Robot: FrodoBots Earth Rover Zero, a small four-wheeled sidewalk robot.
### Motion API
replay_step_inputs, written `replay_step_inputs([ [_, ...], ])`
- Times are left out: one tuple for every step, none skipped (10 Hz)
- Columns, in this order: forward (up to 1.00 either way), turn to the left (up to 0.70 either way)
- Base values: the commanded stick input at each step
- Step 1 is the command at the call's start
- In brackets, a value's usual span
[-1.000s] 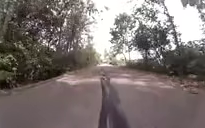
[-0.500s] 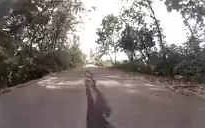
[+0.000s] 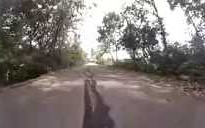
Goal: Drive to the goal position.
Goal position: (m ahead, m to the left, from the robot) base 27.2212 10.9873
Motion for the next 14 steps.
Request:
replay_step_inputs([
  [0.70,0.00],
  [0.70,0.00],
  [0.70,0.00],
  [0.70,0.00],
  [0.70,0.00],
  [0.70,0.00],
  [0.70,0.00],
  [0.70,0.00],
  [0.70,0.00],
  [0.70,0.00],
  [0.70,0.00],
  [0.70,0.00],
  [0.70,0.00],
  [0.70,0.00],
])
